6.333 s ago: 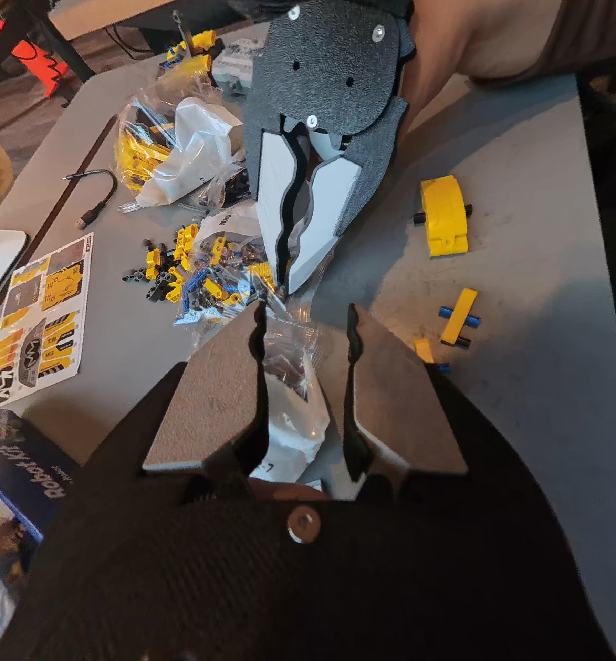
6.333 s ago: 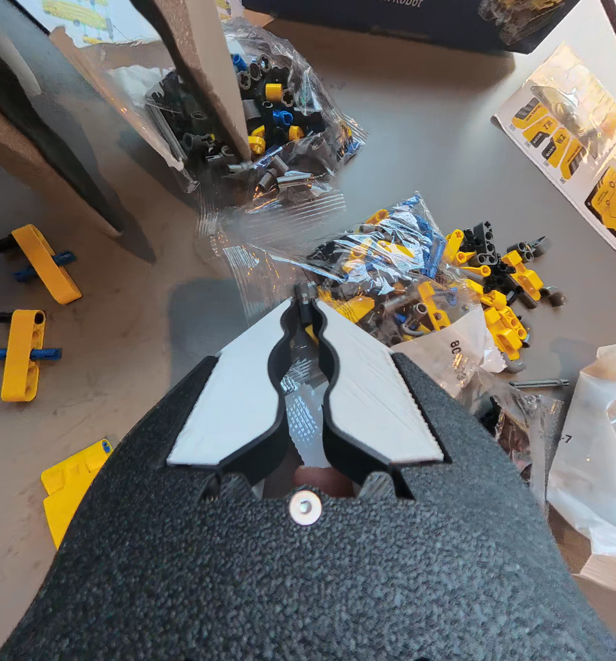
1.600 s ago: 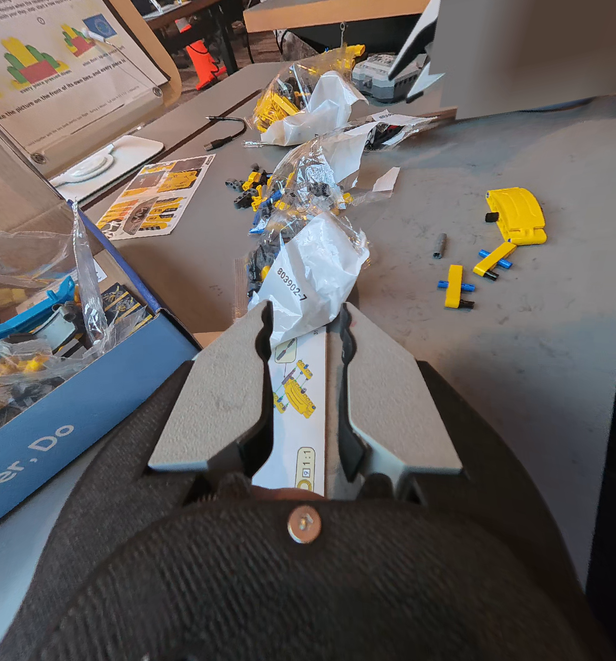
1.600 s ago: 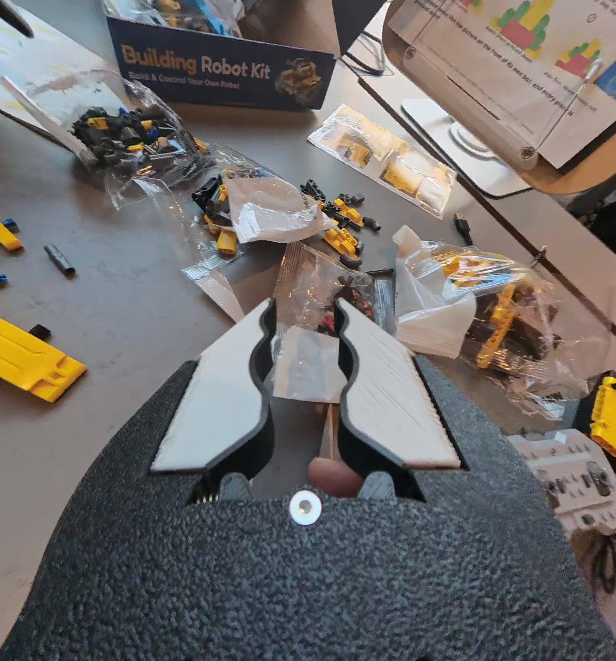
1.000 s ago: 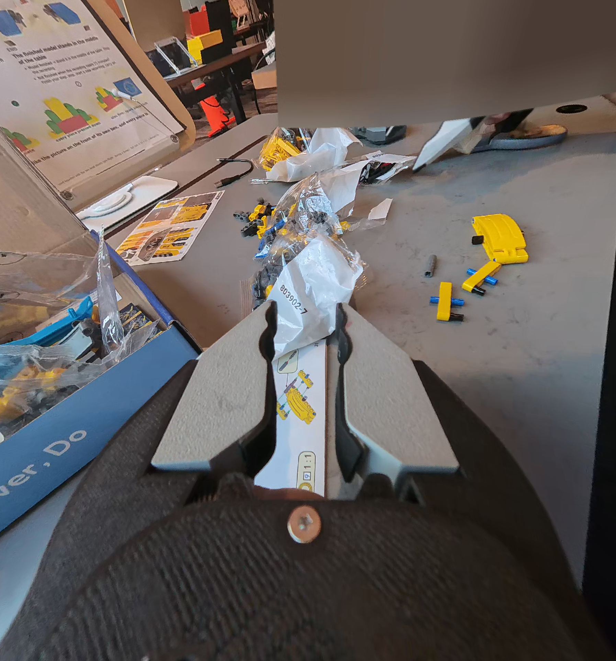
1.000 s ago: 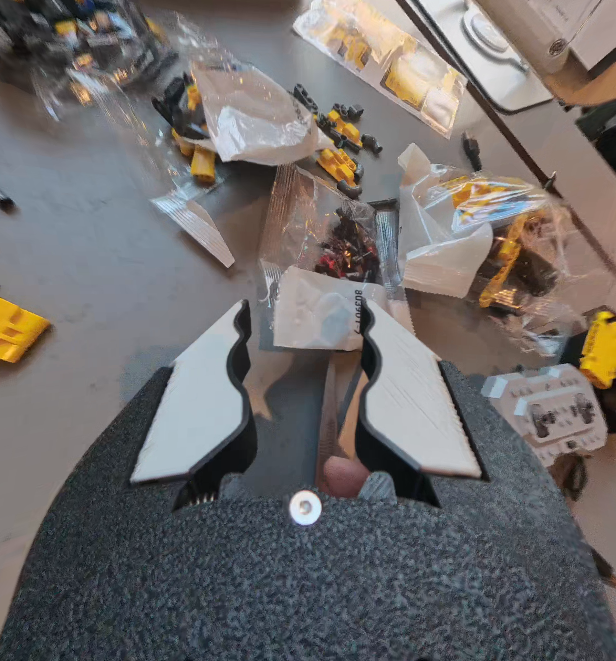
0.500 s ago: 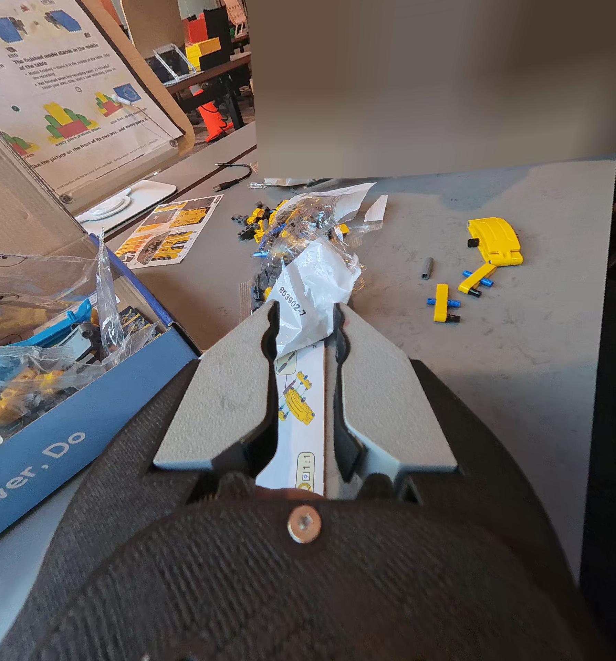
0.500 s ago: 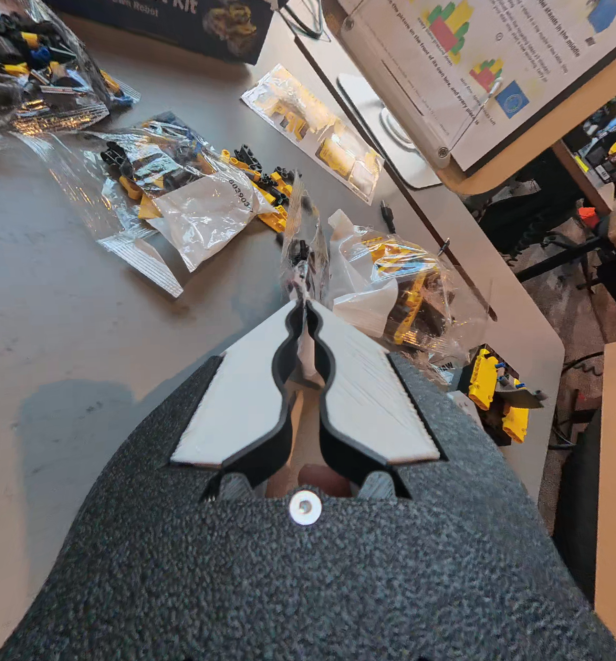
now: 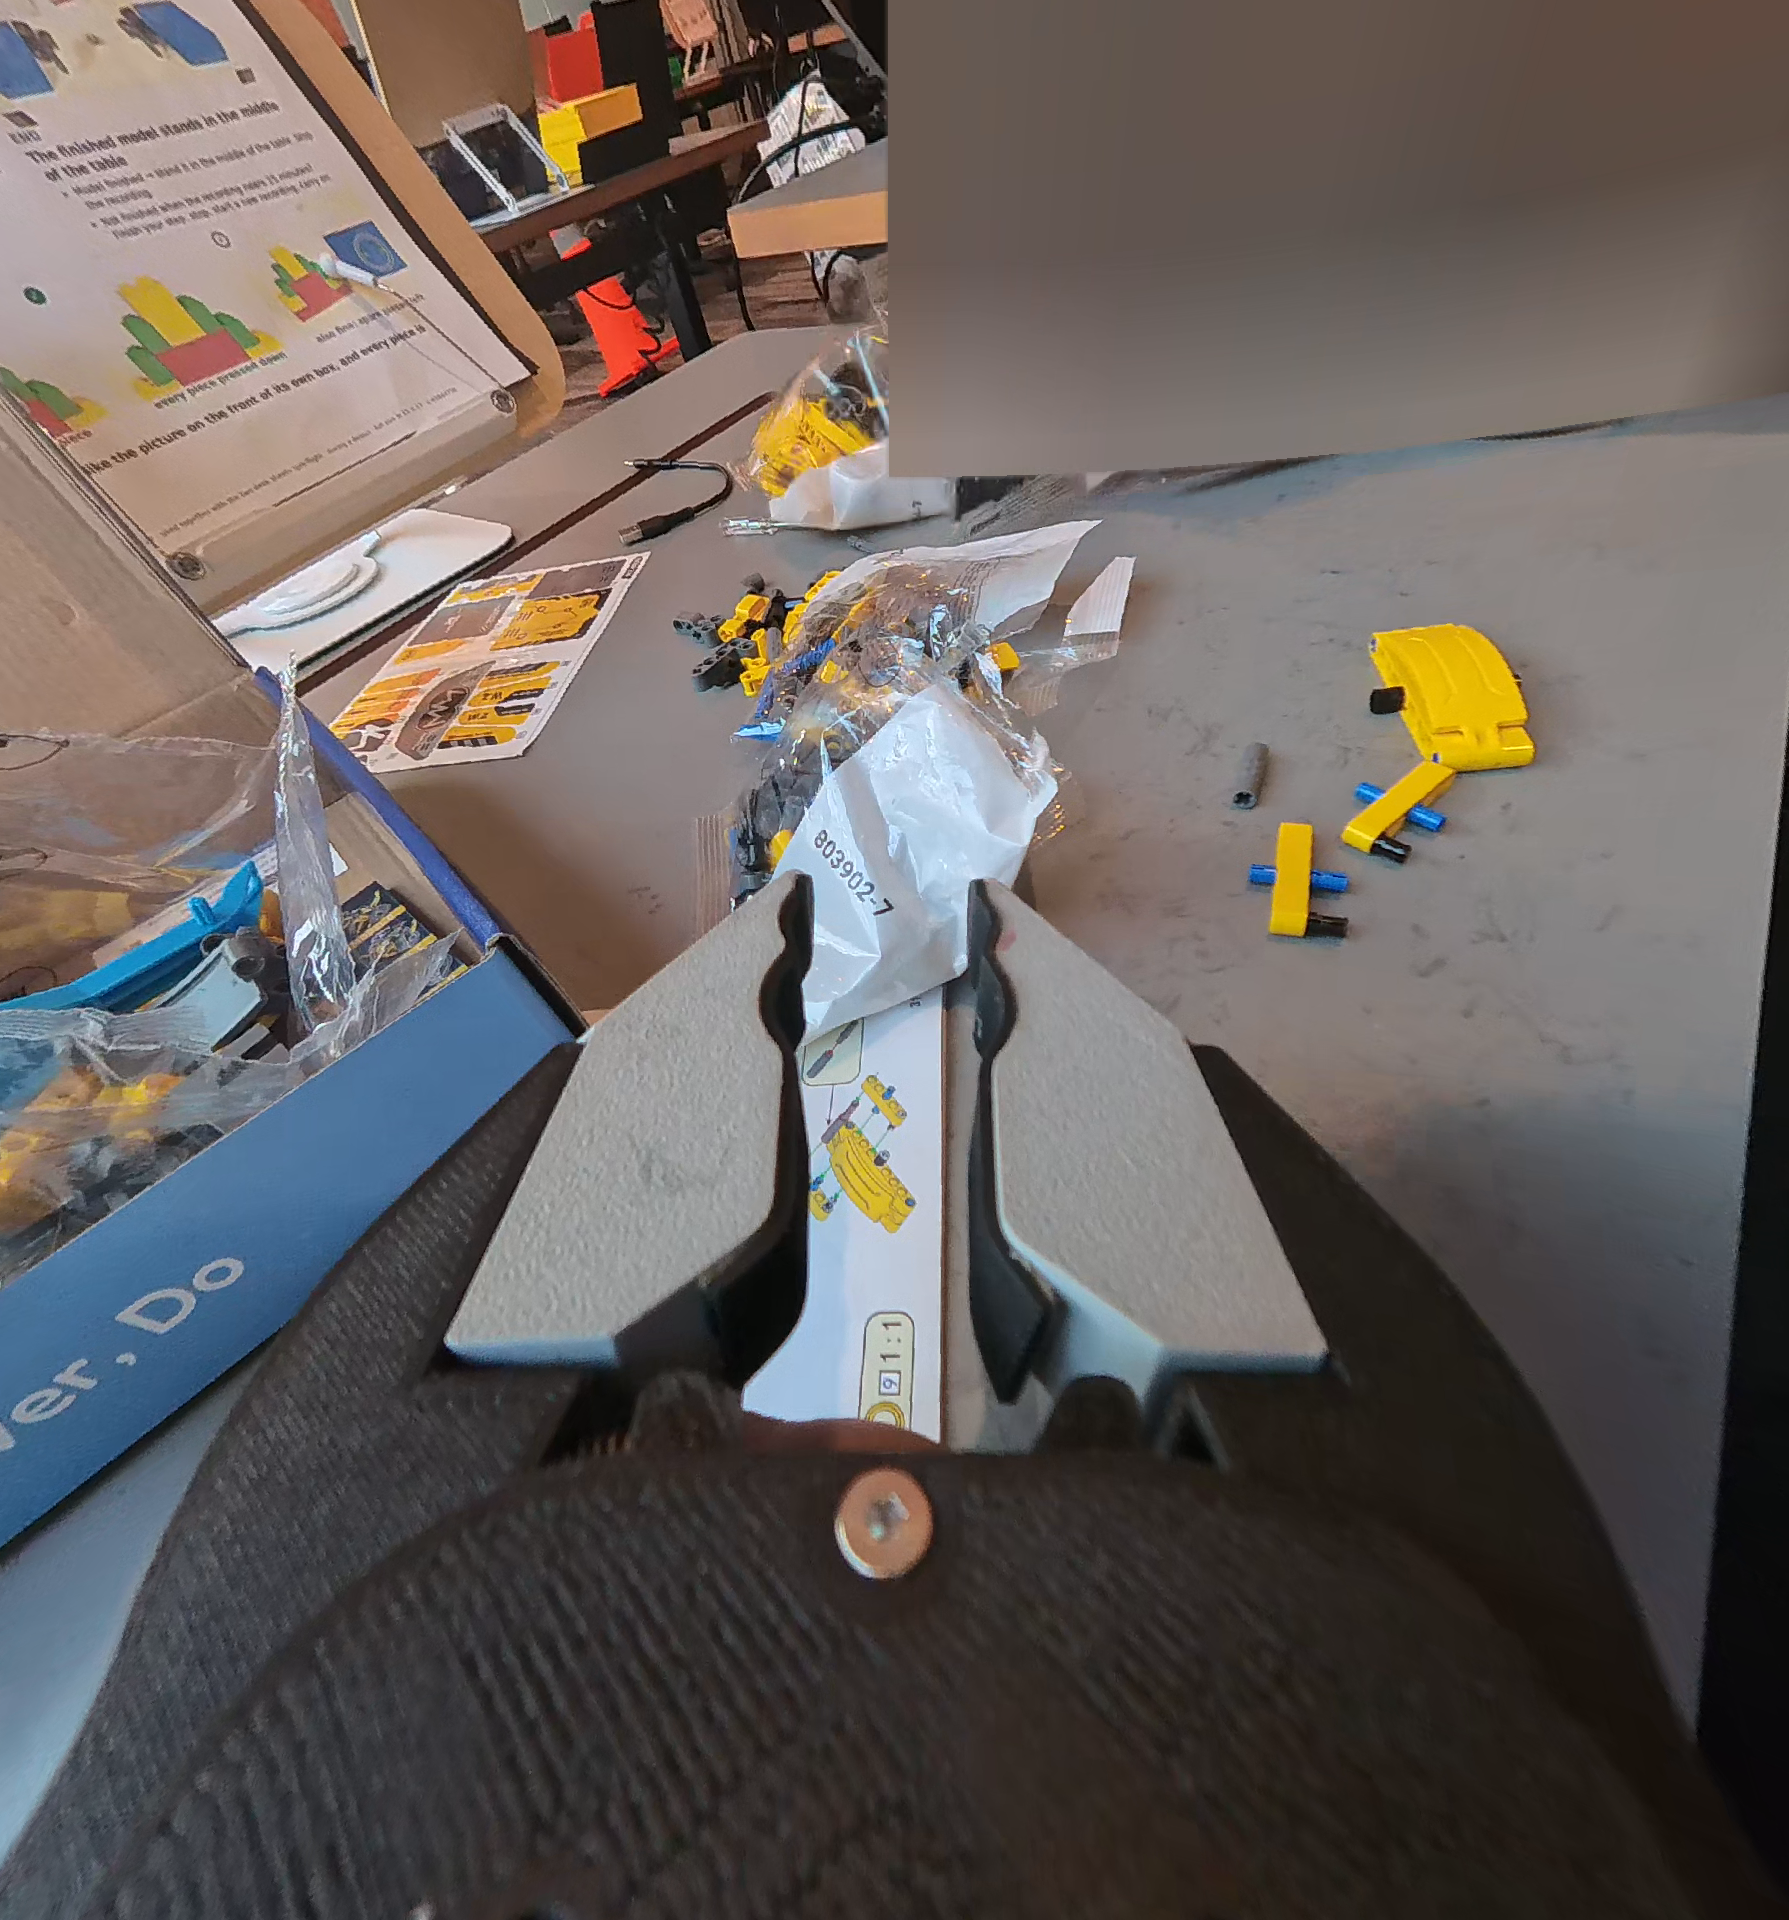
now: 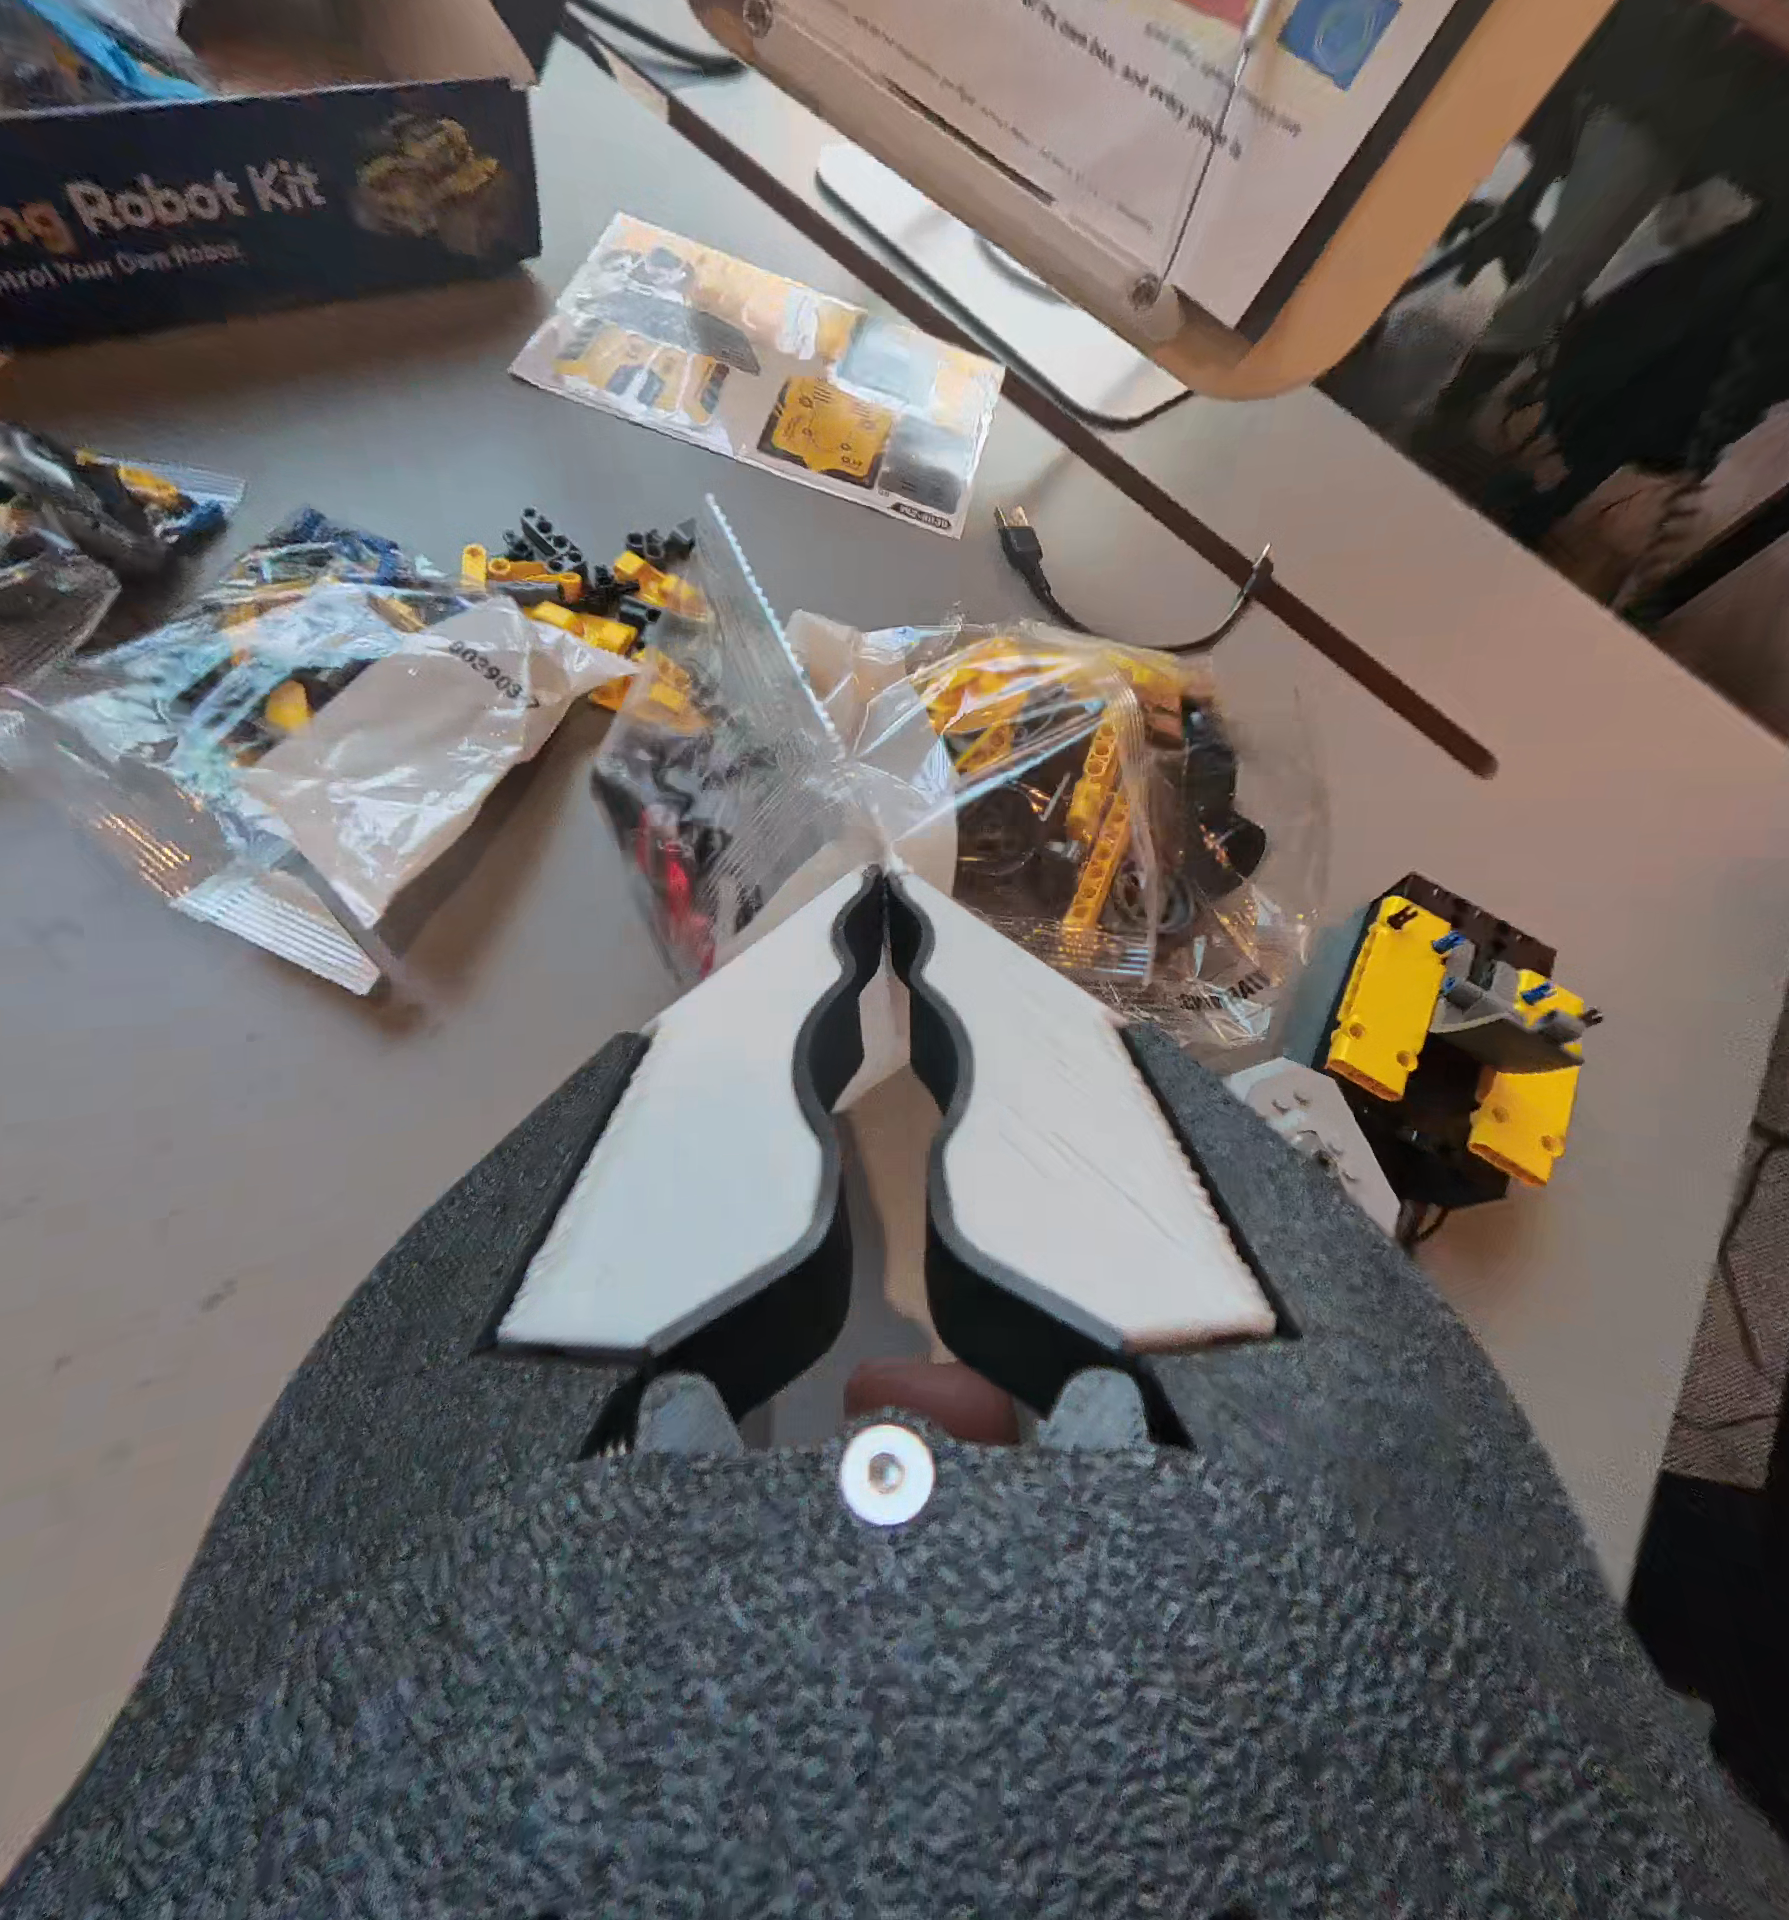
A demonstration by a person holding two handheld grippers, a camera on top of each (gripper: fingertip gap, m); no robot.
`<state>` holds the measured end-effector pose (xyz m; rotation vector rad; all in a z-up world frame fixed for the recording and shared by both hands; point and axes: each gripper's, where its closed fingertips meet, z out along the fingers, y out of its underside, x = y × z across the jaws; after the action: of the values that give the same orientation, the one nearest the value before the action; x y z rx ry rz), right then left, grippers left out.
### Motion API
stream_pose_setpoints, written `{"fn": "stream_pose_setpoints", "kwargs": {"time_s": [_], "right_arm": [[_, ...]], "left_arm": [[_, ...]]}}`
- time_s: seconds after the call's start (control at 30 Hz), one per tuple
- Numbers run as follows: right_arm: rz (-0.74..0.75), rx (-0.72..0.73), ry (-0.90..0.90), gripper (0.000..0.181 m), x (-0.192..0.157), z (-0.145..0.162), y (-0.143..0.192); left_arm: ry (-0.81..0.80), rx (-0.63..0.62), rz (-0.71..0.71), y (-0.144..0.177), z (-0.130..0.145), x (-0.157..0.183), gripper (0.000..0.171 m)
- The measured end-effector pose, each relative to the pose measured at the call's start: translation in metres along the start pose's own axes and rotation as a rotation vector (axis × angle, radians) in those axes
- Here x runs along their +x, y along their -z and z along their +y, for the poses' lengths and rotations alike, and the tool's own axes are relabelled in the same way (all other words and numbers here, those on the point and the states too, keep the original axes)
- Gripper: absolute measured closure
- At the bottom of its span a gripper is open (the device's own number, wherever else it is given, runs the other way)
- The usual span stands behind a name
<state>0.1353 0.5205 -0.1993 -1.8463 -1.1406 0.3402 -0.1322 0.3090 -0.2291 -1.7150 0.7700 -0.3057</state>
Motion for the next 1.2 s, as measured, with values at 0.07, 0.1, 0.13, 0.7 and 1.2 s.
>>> {"fn": "stream_pose_setpoints", "kwargs": {"time_s": [0.07, 0.1, 0.13, 0.7, 1.2], "right_arm": [[-0.030, -0.040, -0.084, 0.181, 0.010, 0.001, -0.008], [-0.042, -0.054, -0.104, 0.181, 0.013, 0.001, -0.011], [-0.039, -0.060, -0.094, 0.181, 0.016, 0.002, -0.013], [0.117, -0.029, 0.057, 0.162, 0.010, 0.002, 0.010], [-0.167, 0.065, 0.127, 0.137, -0.120, 0.037, 0.003]], "left_arm": [[0.001, 0.001, -0.001, 0.000, 0.000, 0.000, 0.144], [-0.001, 0.003, -0.003, 0.000, 0.000, 0.000, 0.144], [-0.004, 0.006, -0.006, 0.001, -0.001, 0.000, 0.144], [0.001, 0.004, -0.001, 0.000, 0.000, 0.000, 0.145], [0.003, 0.001, -0.001, 0.000, 0.000, -0.001, 0.145]]}}
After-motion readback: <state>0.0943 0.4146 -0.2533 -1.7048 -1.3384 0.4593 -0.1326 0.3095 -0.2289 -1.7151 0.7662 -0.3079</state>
